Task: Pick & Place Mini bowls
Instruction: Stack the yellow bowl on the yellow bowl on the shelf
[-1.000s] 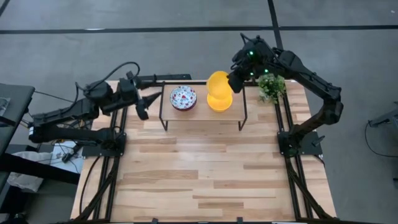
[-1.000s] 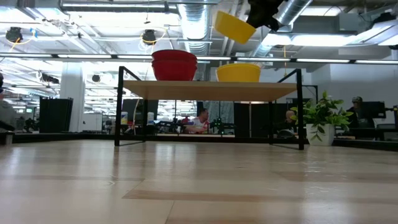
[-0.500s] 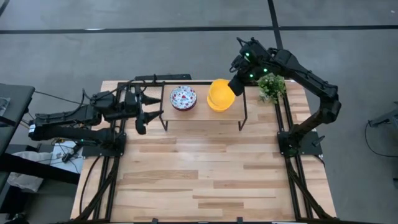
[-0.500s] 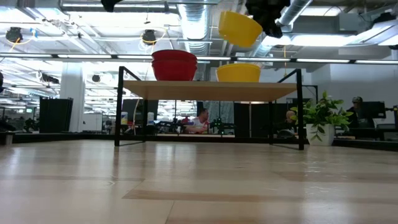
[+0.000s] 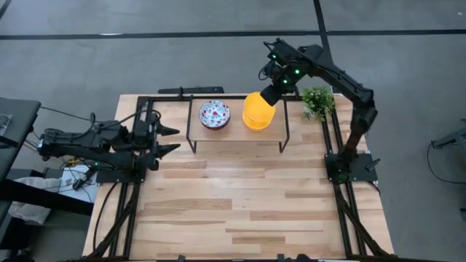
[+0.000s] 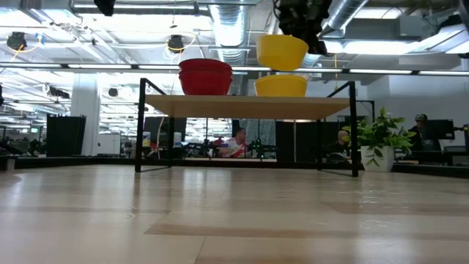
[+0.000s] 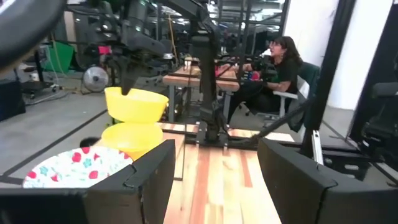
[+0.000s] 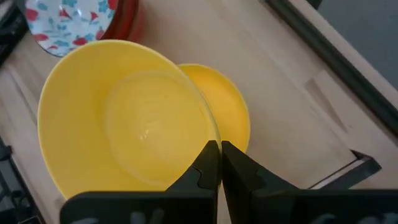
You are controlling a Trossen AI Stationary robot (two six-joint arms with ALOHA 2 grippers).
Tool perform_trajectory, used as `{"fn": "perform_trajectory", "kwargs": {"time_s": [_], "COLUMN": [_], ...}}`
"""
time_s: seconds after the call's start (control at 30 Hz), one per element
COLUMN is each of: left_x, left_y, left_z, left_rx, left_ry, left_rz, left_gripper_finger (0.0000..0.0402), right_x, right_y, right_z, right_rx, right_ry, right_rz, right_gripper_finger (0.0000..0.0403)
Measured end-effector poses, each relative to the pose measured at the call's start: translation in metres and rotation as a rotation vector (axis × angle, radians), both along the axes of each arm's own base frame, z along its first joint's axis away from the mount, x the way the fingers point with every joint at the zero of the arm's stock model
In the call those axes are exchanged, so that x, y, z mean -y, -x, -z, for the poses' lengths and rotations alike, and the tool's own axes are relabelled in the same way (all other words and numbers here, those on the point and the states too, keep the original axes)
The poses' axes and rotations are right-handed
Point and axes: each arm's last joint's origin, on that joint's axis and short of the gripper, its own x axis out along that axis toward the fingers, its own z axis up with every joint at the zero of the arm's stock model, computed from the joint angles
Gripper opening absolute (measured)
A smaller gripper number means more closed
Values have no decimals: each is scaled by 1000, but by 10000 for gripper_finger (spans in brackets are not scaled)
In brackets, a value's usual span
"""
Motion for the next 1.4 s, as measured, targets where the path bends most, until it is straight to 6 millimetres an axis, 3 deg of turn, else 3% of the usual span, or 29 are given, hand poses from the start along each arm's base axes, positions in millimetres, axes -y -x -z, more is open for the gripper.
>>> {"fn": "perform_trajectory", "kwargs": {"time_s": [0.27,0.57,0.87,1.4], "left_x": [0,0,1,1], "left_y": [6,6,3,3], "left_z": [11,12,14,14], "left_rx": [3,-4,-21,-25], "left_ry": [-7,-8,12,14], "left_rz": [3,4,33,36], "left_gripper_finger": [227,227,227,227], "right_x": [9,10,11,19], "right_y": [-11,-8,-22,-28], "right_z": [5,6,22,35], "right_rx": [-24,-60,-100,-154], "right_ry": [5,2,-14,-16], "right_rz": [-42,-29,-56,-68], "right_gripper_finger": [0,0,0,0]}}
